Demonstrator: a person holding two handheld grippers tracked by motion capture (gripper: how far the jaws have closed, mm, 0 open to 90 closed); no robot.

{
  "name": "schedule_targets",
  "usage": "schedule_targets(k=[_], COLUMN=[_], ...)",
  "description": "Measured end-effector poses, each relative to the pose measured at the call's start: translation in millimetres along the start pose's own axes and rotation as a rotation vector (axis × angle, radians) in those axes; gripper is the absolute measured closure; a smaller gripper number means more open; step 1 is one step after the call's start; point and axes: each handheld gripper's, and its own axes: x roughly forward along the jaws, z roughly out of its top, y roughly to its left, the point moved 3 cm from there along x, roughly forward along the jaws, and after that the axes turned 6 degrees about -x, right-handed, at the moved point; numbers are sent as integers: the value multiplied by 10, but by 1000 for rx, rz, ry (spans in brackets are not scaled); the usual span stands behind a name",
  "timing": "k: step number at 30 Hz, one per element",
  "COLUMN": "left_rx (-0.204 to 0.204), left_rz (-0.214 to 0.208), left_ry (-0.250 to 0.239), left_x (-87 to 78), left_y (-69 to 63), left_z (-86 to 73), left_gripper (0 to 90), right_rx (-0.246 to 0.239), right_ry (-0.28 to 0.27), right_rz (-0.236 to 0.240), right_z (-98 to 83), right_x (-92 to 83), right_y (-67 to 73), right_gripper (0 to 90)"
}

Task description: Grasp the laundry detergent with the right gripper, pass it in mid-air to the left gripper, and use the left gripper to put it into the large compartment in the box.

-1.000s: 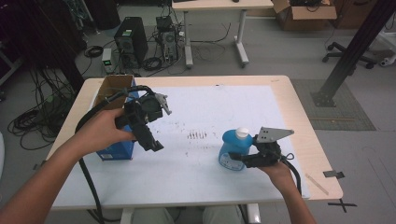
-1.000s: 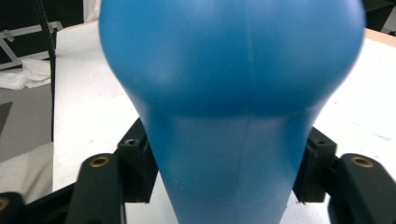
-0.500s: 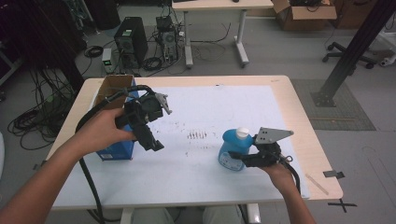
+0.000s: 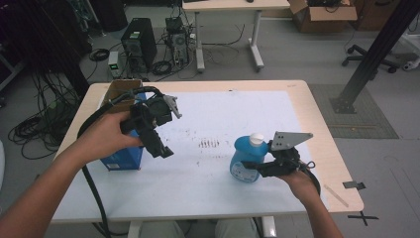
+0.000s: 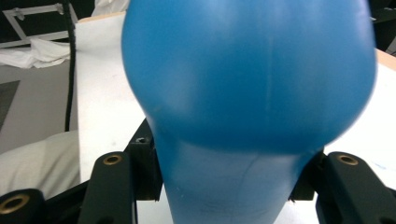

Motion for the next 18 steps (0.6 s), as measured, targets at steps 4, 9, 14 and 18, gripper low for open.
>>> schedule_targets(k=[4, 9, 14, 18], left_rx=[11, 35, 66, 85], left_rz=[-2, -2, -11, -16], left_ry=[-1, -2, 8, 14], left_x=[-29, -72, -107, -125], left_y=[-35, -106, -182, -220], left_z=[43, 130, 214, 256], left_gripper=[56, 56, 57, 58], right_rx=[-14, -28, -46, -63], right_ry=[4, 2, 9, 16], right_rz=[17, 39, 74, 95], right_z=[97, 202, 311, 372], right_x=[-43, -79, -99, -91], right_y=[38, 79, 121, 144], right_gripper=[435, 435, 435, 435])
